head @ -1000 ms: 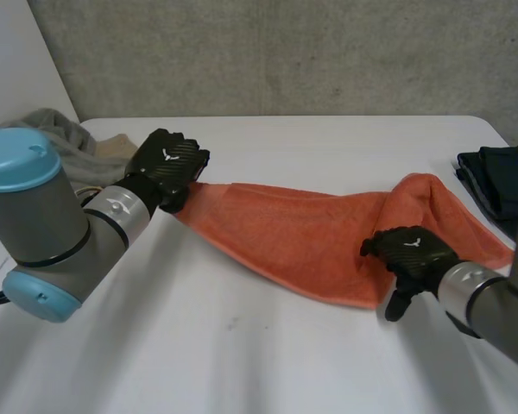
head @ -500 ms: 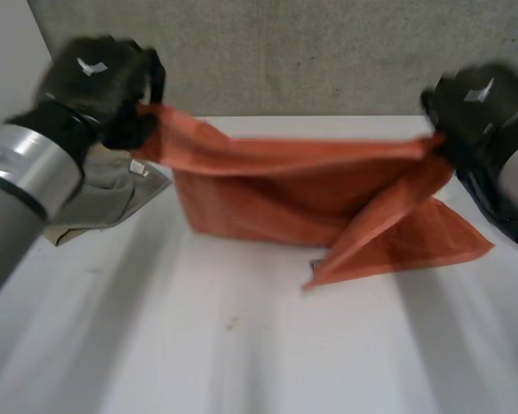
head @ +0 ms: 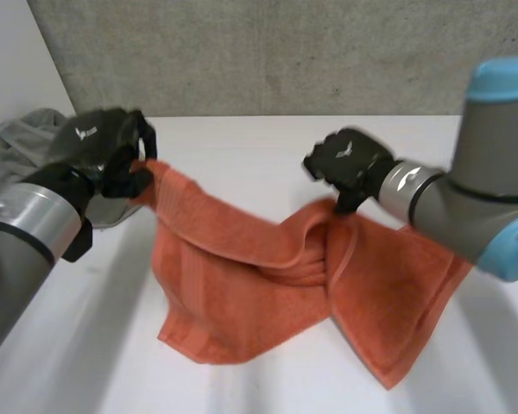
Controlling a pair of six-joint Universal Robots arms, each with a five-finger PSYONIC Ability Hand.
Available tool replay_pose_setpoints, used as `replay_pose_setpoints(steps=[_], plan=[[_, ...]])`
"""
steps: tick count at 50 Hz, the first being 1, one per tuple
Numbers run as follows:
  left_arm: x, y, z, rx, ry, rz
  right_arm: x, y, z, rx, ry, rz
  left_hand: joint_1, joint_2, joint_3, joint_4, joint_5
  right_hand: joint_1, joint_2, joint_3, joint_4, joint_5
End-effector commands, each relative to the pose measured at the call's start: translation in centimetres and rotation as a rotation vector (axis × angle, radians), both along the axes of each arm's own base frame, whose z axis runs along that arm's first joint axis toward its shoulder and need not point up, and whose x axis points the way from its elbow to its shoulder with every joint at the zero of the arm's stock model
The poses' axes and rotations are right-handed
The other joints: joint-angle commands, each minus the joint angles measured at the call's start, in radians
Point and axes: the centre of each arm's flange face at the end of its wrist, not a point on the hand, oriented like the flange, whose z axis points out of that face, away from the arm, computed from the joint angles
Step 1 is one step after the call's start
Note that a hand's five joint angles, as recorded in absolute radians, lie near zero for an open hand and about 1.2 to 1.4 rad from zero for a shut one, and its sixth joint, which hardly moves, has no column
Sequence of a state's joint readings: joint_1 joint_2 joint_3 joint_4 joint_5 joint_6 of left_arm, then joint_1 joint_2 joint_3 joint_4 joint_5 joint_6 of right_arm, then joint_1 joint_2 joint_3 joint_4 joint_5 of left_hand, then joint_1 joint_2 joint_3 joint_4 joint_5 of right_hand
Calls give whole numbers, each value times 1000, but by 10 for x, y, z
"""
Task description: Fold the laundry.
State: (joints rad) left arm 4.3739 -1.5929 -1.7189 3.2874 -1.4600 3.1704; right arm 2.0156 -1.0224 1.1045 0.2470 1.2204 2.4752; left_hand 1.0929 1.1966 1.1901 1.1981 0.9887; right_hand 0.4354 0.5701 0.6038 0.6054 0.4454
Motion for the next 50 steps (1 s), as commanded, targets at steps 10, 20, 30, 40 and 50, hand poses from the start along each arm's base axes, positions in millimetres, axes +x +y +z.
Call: replay_pose_setpoints(steps=[10, 20, 30, 40, 50], plan=[[18, -54, -65, 68, -134, 120, -42, 49, -17, 342, -168, -306, 303, 200, 206, 198, 233, -261, -396, -429, -431, -445], [20, -56, -67, 73, -135, 127, -73, 109, -89, 478, -123, -352, 303, 200, 206, 198, 233, -116, -251, -284, -286, -300], [20, -53, -71, 86, -139, 126, -77, 125, -114, 391, -111, -315, 303, 200, 206, 198, 233, -19, -154, -187, -189, -204], [19, -53, -70, 83, -137, 122, -79, 125, -118, 341, -73, -305, 303, 200, 206, 198, 233, 72, -62, -96, -98, -112], [19, -51, -73, 95, -141, 118, -81, 121, -118, 277, -51, -302, 303, 200, 206, 198, 233, 160, 26, -8, -10, -24]])
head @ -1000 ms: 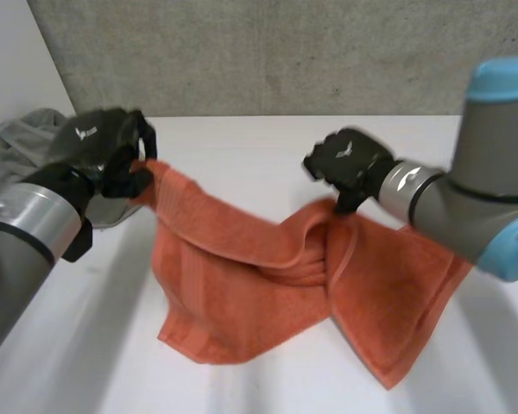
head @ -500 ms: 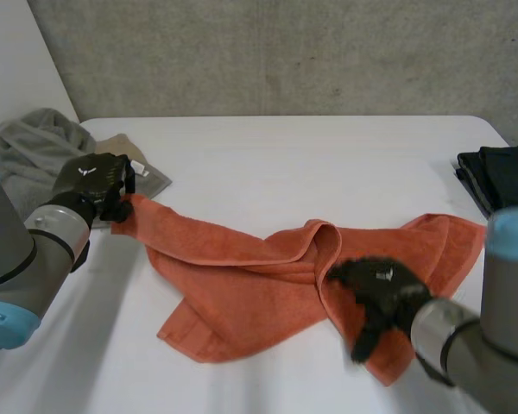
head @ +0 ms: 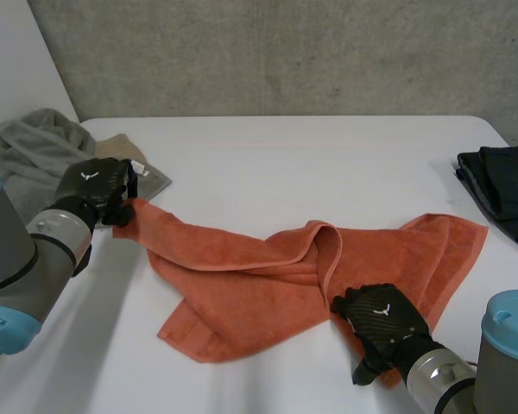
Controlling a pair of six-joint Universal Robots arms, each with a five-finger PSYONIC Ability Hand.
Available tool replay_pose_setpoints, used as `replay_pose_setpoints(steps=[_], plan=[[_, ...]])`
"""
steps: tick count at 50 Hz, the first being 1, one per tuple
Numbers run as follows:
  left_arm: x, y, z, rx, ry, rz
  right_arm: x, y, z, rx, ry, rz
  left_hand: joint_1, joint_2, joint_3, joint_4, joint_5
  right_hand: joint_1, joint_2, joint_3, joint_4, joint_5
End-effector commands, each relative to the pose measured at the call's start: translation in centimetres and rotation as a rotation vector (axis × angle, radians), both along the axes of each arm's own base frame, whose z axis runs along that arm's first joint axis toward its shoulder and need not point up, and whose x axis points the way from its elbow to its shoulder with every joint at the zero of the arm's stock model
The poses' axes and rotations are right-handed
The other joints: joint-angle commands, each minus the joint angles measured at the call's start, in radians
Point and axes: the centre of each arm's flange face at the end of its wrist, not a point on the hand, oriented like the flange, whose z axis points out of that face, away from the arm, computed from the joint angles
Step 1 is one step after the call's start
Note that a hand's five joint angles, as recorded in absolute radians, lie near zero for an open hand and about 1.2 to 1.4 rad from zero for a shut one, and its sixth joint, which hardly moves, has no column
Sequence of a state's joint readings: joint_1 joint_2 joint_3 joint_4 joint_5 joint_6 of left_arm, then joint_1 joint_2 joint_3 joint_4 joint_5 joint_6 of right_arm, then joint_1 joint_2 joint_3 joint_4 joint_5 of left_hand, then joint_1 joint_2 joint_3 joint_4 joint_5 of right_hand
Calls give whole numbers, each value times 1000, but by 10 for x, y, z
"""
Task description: Fold the laundry.
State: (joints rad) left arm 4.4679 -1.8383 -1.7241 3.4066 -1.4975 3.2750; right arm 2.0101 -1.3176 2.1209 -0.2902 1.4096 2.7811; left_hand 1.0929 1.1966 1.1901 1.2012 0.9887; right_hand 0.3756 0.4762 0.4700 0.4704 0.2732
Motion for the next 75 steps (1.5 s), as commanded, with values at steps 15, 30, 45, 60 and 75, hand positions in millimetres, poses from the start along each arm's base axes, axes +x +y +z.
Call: replay_pose_setpoints(steps=[15, 30, 45, 60, 75], plan=[[0, 2, -2, 8, -2, -3, -2, -10, 6, -58, 15, -15, 303, 200, 206, 195, 233, 235, 134, 141, 140, 163], [0, 4, -4, 16, -3, -4, -6, -16, 3, -76, 54, -25, 303, 200, 206, 195, 233, 396, 296, 302, 301, 324], [1, 4, -2, 11, -2, -3, -23, -44, 9, -125, 91, -130, 303, 200, 206, 195, 233, 543, 443, 449, 448, 471], [0, 6, -4, 19, -4, -4, -31, -66, 18, -165, 81, -187, 303, 200, 206, 195, 233, 649, 548, 555, 554, 577], [1, 7, -6, 25, -6, -3, -53, -104, 10, -187, 198, -241, 303, 200, 206, 195, 233, 1020, 920, 926, 926, 948]])
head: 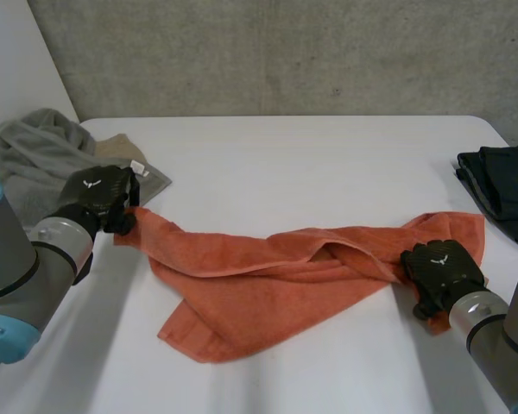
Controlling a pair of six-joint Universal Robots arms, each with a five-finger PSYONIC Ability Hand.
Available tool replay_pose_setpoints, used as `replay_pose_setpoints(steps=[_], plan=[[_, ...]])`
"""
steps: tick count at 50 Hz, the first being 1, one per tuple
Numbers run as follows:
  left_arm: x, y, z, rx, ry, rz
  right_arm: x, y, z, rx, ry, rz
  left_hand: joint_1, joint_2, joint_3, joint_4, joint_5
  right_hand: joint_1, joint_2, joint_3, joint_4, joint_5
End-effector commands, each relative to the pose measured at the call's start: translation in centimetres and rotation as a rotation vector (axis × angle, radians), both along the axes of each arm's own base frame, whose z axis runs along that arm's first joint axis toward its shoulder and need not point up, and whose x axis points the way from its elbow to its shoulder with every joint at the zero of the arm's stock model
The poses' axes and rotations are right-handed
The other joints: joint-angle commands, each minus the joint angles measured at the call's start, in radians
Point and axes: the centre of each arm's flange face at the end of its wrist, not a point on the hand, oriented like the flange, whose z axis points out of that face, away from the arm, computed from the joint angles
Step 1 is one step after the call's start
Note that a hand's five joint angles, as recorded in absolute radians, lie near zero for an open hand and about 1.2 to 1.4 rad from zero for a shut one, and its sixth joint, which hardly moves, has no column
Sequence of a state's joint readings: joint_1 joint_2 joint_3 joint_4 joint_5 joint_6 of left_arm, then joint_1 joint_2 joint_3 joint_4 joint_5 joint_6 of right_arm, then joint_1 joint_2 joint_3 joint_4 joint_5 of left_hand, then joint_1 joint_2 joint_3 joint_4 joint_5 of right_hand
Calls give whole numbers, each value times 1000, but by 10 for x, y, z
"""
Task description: Fold the laundry.
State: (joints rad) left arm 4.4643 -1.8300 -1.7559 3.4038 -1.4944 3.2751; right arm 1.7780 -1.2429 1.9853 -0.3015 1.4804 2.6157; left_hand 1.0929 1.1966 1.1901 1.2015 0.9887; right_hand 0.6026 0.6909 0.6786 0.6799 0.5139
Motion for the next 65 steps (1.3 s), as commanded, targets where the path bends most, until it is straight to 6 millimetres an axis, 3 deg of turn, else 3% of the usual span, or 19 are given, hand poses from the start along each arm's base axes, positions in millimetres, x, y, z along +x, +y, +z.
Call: replay_pose_setpoints(steps=[1, 5, 10, 15, 21, 30, 33, 42, 51, 55, 59, 65], plan=[[1, 0, 1, -3, 0, 4, -11, -21, 6, -48, 61, -26, 303, 200, 206, 195, 233, 794, 705, 718, 716, 708], [2, 1, 7, -16, 3, 4, -19, -42, 28, -129, 69, -53, 303, 200, 206, 195, 233, 794, 705, 718, 716, 708], [3, 2, 19, -49, 11, 5, -27, -60, 75, -239, 136, -54, 303, 200, 206, 195, 233, 794, 705, 718, 716, 708], [2, 4, 18, -46, 10, 1, -26, -61, 89, -178, 201, 1, 303, 200, 206, 195, 233, 794, 705, 718, 716, 708], [-1, 2, 8, -24, 3, -4, -17, -76, 66, -28, 152, 88, 303, 200, 206, 195, 233, 794, 705, 718, 716, 708], [-10, -28, -8, -9, -1, -1, -16, -113, 40, 21, 88, 57, 303, 200, 206, 195, 233, 766, 677, 690, 688, 680], [-11, -35, -11, -2, -3, 0, -17, -113, 41, 52, 71, 47, 303, 200, 206, 195, 233, -148, -236, -224, -225, -234], [-26, -31, -15, -2, -15, -7, -20, -103, 63, 65, 54, 41, 303, 200, 206, 195, 233, -130, -218, -206, -207, -216], [-26, -26, -17, 11, -17, -10, -43, -101, 73, 39, 51, 3, 303, 200, 206, 195, 233, -130, -218, -206, -207, -216], [-25, -24, -20, 20, -20, -12, -52, -109, 68, 28, 43, -2, 303, 200, 206, 195, 233, -118, -207, -194, -196, -204], [-24, -24, -21, 22, -20, -10, -52, -118, 50, 33, 63, 18, 303, 200, 206, 195, 233, -107, -195, -183, -184, -193], [-25, -24, -23, 27, -23, -12, -52, -133, 32, 22, 129, 60, 303, 200, 206, 195, 233, 195, 107, 119, 118, 109]])
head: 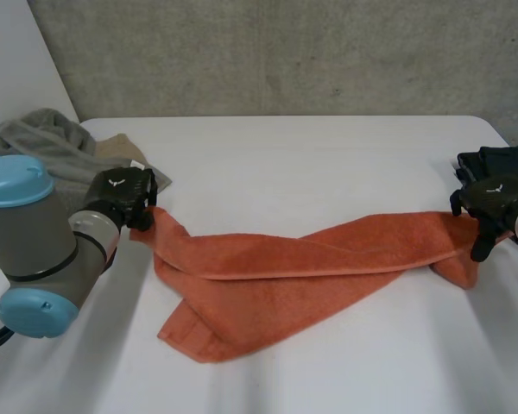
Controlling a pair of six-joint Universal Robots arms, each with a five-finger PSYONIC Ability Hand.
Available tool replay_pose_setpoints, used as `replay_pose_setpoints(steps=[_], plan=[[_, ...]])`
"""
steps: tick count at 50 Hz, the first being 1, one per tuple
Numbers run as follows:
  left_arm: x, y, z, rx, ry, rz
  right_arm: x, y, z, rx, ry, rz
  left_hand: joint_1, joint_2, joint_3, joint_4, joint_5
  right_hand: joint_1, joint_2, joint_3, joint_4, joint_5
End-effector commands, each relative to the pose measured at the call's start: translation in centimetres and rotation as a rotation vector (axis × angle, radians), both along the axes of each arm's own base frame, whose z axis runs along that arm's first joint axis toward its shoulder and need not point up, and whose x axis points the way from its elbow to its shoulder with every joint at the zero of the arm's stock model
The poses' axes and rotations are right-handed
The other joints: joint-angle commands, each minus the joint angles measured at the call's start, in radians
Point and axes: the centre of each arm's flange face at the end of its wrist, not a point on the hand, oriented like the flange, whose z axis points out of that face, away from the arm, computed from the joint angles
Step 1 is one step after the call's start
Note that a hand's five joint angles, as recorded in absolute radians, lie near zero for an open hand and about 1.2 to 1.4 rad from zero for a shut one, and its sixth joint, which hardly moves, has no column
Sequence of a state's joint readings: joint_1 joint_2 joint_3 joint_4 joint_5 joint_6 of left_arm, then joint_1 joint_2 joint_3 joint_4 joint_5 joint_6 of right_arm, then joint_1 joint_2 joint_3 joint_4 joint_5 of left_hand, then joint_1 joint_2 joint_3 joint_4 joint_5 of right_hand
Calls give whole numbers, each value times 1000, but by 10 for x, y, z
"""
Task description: Fold the laundry.
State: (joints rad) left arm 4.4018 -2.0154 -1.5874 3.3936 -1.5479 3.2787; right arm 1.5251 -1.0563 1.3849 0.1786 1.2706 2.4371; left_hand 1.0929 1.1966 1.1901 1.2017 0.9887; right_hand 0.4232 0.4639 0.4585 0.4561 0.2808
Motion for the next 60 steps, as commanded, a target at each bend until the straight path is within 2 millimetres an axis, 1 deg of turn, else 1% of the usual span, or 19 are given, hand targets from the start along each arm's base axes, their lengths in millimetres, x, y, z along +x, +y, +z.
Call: replay_pose_setpoints(steps=[1, 4, 9, 13, 16, 18, 20, 21, 25, 29, 31, 35, 39, 45, 46, 49, 53, 57, 60], plan=[[0, -1, -3, 6, -3, 0, 2, -19, -29, -1, 80, 57, 303, 200, 206, 195, 233, 608, 567, 572, 575, 576], [0, -4, -1, -5, 1, 2, 2, -28, -26, -31, 90, 62, 303, 200, 206, 195, 233, 973, 932, 937, 940, 940], [-4, -18, 7, -53, 3, 3, 5, -47, -5, -155, 69, 55, 303, 200, 206, 195, 233, 973, 932, 938, 940, 941], [-11, -43, 29, -169, -19, -1, 26, -70, 35, -429, 8, 82, 303, 200, 206, 195, 233, 973, 932, 938, 940, 941], [-18, -66, 69, -345, -3, 23, 40, -81, 68, -618, -52, 98, 303, 200, 206, 195, 233, 973, 932, 938, 940, 941], [-20, -83, 112, -520, 55, 69, 47, -90, 106, -830, -120, 102, 303, 200, 206, 195, 233, 973, 932, 938, 940, 941], [-20, -88, 143, -642, 107, 104, 48, -93, 135, -969, -166, 95, 303, 200, 206, 195, 233, 973, 932, 938, 940, 941], [-20, -91, 170, -756, 156, 134, 47, -93, 162, -1085, -210, 90, 303, 200, 206, 195, 233, 973, 932, 938, 940, 941], [-14, -86, 221, -962, 258, 196, 40, -87, 214, -1249, -309, 32, 303, 200, 206, 195, 233, 973, 932, 938, 940, 941], [-12, -69, 250, -1030, 299, 206, 39, -79, 241, -1289, -361, 26, 303, 200, 206, 195, 233, 973, 932, 938, 940, 941], [-11, -67, 249, -1017, 293, 206, 39, -76, 244, -1281, -371, 31, 303, 200, 206, 195, 233, 973, 932, 938, 940, 941], [-10, -68, 219, -910, 243, 203, 41, -77, 232, -1212, -366, 60, 303, 200, 206, 195, 233, 973, 932, 938, 940, 941], [-3, -68, 183, -800, 193, 213, 47, -78, 199, -1094, -350, 116, 303, 200, 206, 195, 233, 973, 932, 938, 940, 941], [7, -68, 115, -610, 137, 214, 60, -74, 111, -830, -326, 224, 303, 200, 206, 195, 233, 973, 932, 938, 940, 941], [6, -68, 96, -562, 118, 208, 61, -70, 80, -742, -325, 242, 303, 200, 206, 195, 233, 973, 932, 938, 940, 941], [1, -71, 45, -441, 66, 187, 64, -62, 39, -624, -325, 249, 303, 200, 206, 195, 233, 973, 932, 938, 940, 941], [1, -68, 3, -310, 2, 177, 63, -53, -5, -500, -296, 238, 303, 200, 206, 195, 233, 973, 932, 938, 940, 941], [7, -62, -21, -178, -76, 177, 63, -44, -33, -411, -203, 247, 303, 200, 206, 195, 233, 973, 932, 938, 940, 941], [11, -55, -28, -106, -122, 172, 60, -33, -38, -346, -105, 264, 303, 200, 206, 195, 233, 973, 932, 938, 940, 941]])
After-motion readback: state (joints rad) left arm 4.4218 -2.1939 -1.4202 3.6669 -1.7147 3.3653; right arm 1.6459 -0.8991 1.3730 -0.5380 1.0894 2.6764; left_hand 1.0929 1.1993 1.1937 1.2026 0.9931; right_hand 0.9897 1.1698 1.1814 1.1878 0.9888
